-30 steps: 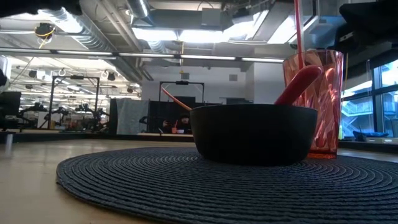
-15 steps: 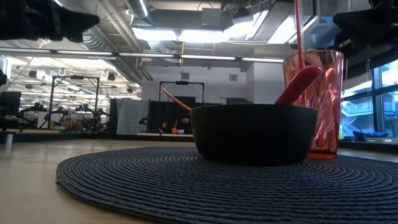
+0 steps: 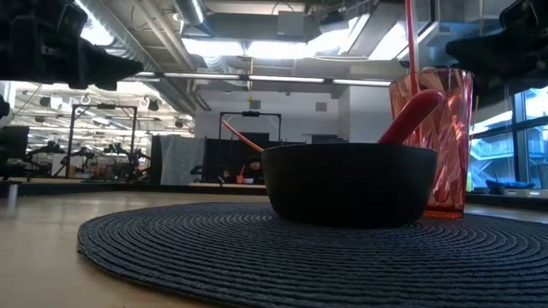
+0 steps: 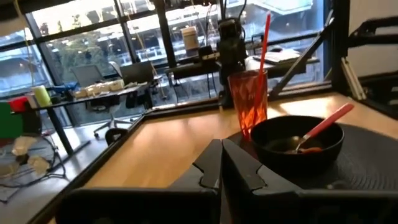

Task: Pick & Place Utensil
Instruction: Return to Home Position

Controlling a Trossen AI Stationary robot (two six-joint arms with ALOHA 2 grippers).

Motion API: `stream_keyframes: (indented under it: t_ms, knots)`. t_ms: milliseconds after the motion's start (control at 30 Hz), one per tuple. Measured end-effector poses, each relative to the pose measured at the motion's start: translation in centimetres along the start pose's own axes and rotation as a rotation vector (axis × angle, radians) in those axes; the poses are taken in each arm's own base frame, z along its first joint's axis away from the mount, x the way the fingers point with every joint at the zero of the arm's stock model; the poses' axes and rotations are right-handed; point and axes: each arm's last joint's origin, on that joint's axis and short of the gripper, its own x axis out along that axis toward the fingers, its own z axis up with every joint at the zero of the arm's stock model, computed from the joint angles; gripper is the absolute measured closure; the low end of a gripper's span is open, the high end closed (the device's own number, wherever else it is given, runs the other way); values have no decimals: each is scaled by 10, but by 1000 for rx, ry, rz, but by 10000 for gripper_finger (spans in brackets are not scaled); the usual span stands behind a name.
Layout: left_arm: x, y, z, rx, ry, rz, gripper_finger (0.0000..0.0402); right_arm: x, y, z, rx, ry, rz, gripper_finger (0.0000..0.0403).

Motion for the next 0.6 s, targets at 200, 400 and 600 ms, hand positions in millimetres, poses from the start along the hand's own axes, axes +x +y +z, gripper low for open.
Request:
stream_keyframes:
  t_ms: [200,400,600]
  knots:
    - [0,0,0,-42,1,-10,399,0,-1,-2,-23,26,-3,402]
    - [0,1,0,-36,3,39,399,0,-1,-2,-57,20,-15,402]
    - [0,3,1,48,11,114,400,0,-3,2,-77,-14,-71,392]
